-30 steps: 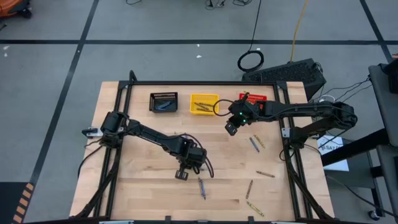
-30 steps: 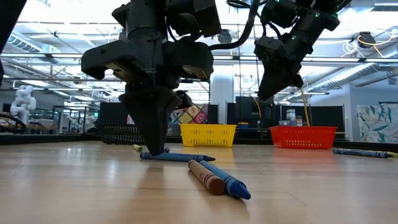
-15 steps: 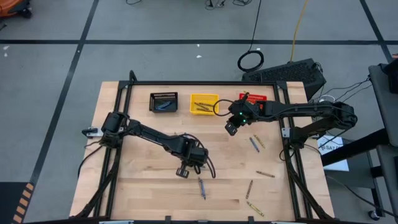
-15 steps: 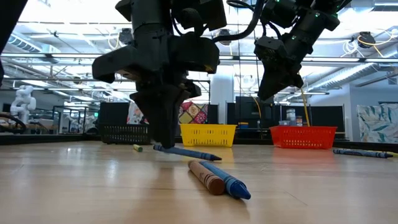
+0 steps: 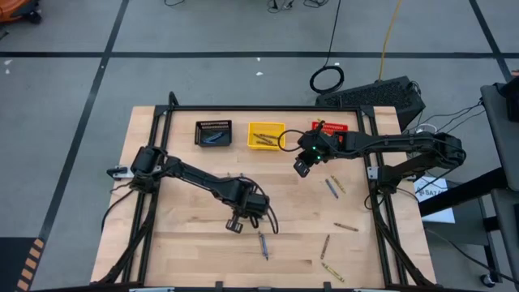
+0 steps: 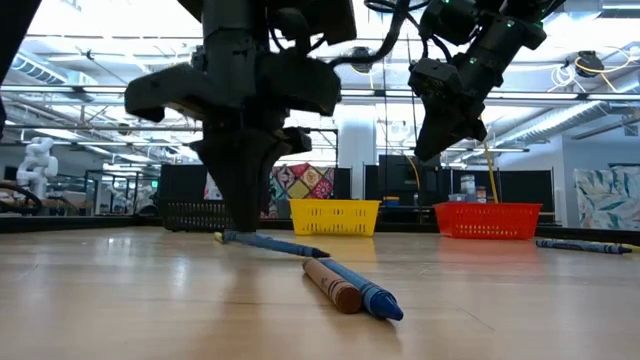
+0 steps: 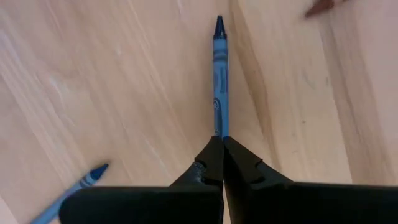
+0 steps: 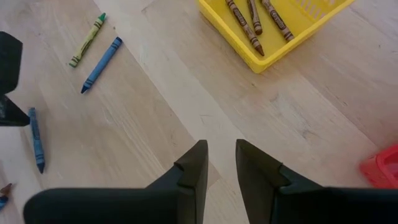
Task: Sort crayons
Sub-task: Put the crayon into the black bin, then put the blue crayon into the black bin
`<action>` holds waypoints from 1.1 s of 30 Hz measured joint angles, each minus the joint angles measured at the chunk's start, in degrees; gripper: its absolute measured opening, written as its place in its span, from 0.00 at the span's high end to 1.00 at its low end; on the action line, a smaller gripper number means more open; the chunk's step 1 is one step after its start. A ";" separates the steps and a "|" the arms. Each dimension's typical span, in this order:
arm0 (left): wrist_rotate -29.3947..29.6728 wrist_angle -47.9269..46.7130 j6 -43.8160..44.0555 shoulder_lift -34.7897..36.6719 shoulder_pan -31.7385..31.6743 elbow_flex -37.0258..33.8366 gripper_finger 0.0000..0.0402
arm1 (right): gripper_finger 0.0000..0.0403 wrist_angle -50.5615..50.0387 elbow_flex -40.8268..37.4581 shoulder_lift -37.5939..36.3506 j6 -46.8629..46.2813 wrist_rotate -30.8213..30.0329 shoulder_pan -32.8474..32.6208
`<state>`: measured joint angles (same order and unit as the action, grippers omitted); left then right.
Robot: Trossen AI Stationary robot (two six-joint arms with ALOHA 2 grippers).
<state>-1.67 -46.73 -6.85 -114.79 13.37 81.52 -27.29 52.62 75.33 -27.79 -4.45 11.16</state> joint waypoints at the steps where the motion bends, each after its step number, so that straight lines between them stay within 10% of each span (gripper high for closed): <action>1: -0.02 0.27 0.00 0.01 -0.01 0.08 1.00 | 0.83 0.00 0.02 0.00 0.00 0.00 -0.02; 14: 1.77 -2.61 0.05 -0.01 -1.73 0.40 0.99 | 0.82 -0.43 0.02 0.00 -0.02 -0.35 0.00; 33: 5.06 -2.93 6.80 -0.42 3.70 3.45 0.71 | 0.82 -4.71 0.02 0.00 -3.14 -4.71 -0.02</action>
<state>3.39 -49.66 -0.05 -115.22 17.07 84.97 -32.00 52.64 75.33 -30.93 -9.16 11.14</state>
